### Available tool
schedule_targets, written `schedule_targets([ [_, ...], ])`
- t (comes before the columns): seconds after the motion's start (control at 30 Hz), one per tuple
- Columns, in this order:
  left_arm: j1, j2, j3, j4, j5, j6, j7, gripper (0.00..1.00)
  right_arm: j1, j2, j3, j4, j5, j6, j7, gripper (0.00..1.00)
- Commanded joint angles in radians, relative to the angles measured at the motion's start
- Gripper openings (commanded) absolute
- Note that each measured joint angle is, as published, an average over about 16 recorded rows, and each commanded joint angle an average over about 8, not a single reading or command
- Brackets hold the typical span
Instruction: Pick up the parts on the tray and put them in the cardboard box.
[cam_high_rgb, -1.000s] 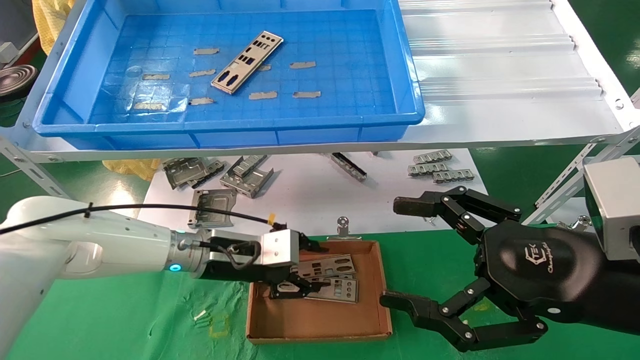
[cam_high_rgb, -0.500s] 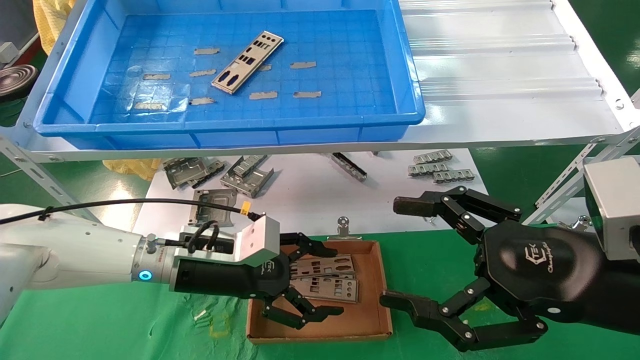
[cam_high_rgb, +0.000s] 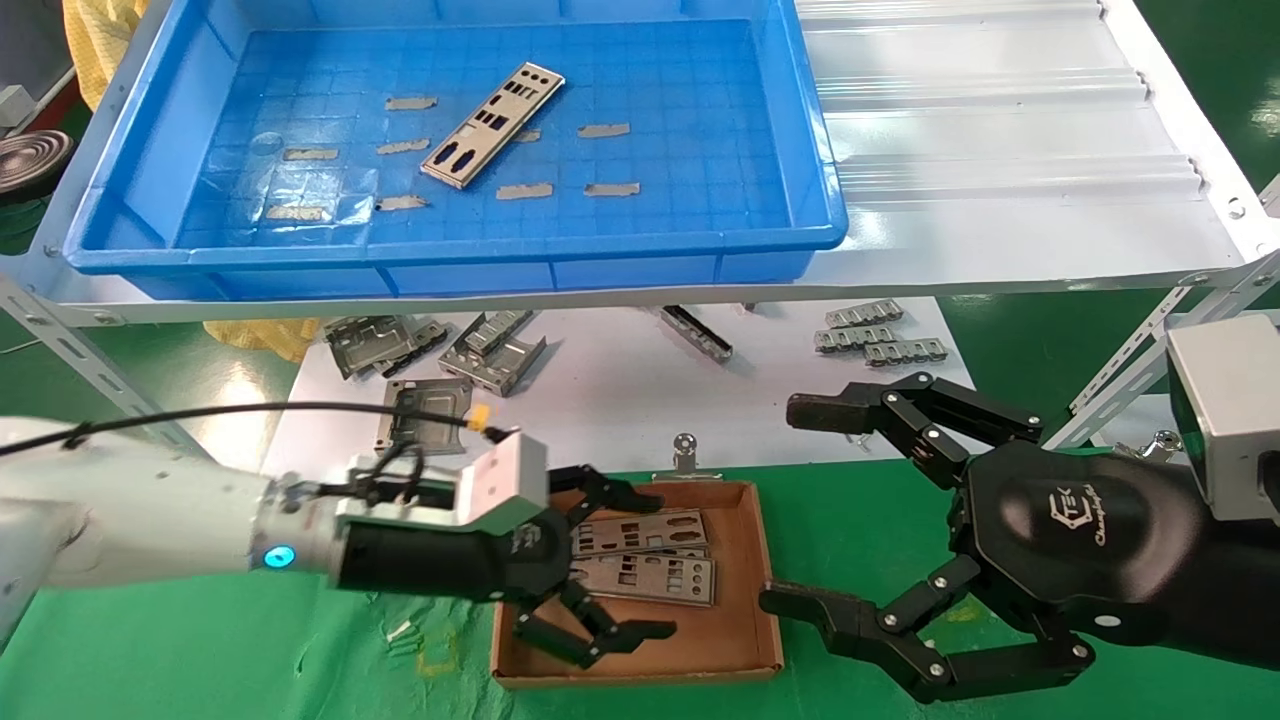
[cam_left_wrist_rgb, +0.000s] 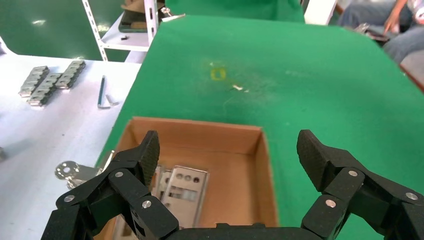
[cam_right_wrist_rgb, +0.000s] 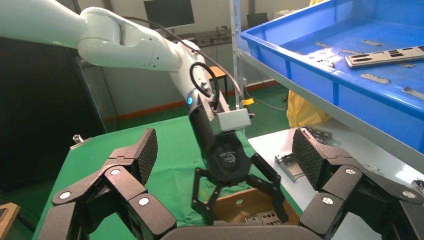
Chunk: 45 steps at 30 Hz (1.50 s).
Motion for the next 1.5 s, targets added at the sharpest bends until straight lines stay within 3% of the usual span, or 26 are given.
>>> schedule_targets([
  [0.03, 0.011, -0.014, -0.011, -0.025, -0.008, -0.001, -0.015, 1.0, 0.0, 0.0, 0.0, 0.0, 0.0, 0.0, 0.0, 1.0],
  [1.5, 0.369, -0.484, -0.39, -0.881, -0.268, -0.044, -0.516, 1.0, 0.0, 0.0, 0.0, 0.0, 0.0, 0.0, 0.0, 1.0],
])
